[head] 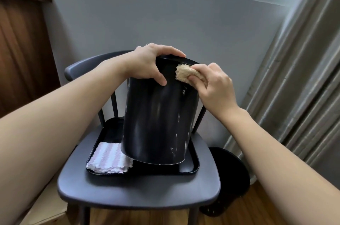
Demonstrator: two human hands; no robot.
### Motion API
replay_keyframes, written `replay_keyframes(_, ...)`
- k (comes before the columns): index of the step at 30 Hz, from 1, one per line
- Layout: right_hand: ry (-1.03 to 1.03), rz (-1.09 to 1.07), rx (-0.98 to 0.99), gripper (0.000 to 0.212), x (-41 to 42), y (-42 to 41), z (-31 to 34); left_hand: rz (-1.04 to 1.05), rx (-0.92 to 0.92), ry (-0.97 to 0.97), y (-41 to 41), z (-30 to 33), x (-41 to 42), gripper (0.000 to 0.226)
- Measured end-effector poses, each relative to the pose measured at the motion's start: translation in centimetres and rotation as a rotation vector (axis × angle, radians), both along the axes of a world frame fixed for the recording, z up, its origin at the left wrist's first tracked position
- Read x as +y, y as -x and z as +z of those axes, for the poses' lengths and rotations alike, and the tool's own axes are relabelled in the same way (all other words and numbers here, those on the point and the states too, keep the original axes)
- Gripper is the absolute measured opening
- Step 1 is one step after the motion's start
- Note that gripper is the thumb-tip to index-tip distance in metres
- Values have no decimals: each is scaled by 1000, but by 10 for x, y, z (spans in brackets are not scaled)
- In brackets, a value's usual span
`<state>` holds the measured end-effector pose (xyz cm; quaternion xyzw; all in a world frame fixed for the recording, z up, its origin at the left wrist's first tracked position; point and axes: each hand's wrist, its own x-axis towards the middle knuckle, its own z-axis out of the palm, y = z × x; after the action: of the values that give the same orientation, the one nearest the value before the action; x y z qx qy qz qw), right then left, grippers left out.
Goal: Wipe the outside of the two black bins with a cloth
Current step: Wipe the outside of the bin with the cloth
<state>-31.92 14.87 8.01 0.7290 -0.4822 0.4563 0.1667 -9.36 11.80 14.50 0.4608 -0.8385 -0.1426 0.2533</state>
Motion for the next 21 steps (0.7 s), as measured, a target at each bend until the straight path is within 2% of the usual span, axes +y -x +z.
replay_keyframes(7,-2,257,211,30,25,10,-41,11,30,2,-1,-3,2,83)
replay_keyframes(10,-10,290,270,30,27,14,-50,-2,27,-5,0,-4,2,83)
replay_keyframes(17,15,105,-24,30,6,0,-17,-14,24,16,2,-3,-4,83)
replay_keyframes(21,15,247,145,29,24,0,-44,-15,33,26,-1,-4,-4,82)
